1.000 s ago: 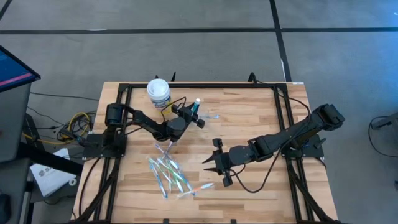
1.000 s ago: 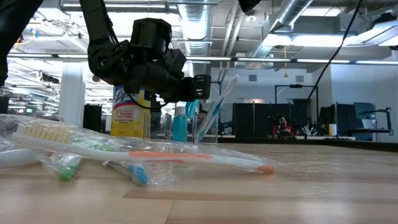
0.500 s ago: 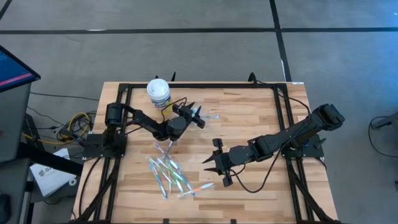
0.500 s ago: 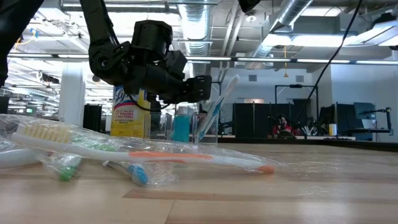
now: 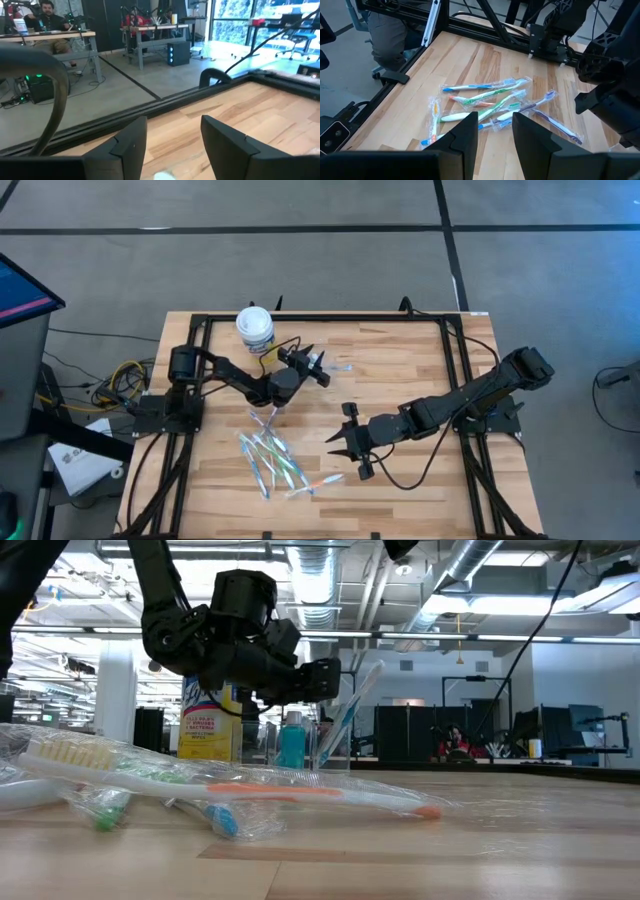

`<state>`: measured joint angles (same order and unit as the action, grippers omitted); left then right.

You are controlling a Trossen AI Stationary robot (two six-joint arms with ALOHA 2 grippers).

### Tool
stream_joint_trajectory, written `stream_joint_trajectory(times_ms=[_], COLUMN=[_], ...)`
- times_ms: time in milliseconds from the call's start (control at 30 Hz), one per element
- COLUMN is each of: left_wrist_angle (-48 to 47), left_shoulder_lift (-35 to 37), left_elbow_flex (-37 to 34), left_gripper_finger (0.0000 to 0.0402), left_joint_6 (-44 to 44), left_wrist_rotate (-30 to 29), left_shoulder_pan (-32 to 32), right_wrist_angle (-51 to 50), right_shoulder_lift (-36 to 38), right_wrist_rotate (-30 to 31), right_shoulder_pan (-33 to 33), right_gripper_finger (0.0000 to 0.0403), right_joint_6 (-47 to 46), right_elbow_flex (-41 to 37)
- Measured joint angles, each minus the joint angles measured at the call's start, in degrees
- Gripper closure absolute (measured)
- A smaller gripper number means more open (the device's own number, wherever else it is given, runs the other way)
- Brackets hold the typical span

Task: Pick & Place toothbrushing station
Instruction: Put the green toothbrush into the transparent organizer

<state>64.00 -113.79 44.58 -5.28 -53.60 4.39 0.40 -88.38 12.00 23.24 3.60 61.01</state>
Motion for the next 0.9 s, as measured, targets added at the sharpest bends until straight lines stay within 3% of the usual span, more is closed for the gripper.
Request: stream_joint_trajectory(times_ms=[567, 900], left_wrist_angle=[0.2, -7.4], left_shoulder_lift=[1.6, 13.9], left_elbow_flex=[0.0, -4.9], left_gripper_finger=[0.0224, 0.0224], left_joint_6=[3.6, 6.3], left_wrist_rotate=[0.9, 3.5], left_shoulder_pan=[-4.0, -10.5], right_wrist_angle=[0.1, 0.1], right_shoulder_lift=[0.0, 0.0], right_wrist_rotate=[0.0, 0.0], right_shoulder_pan=[0.0, 0.0], right_gripper_finger=[0.0291, 0.0291], right_joint_6=[1.3, 1.5], right_elbow_flex=[0.0, 0.0])
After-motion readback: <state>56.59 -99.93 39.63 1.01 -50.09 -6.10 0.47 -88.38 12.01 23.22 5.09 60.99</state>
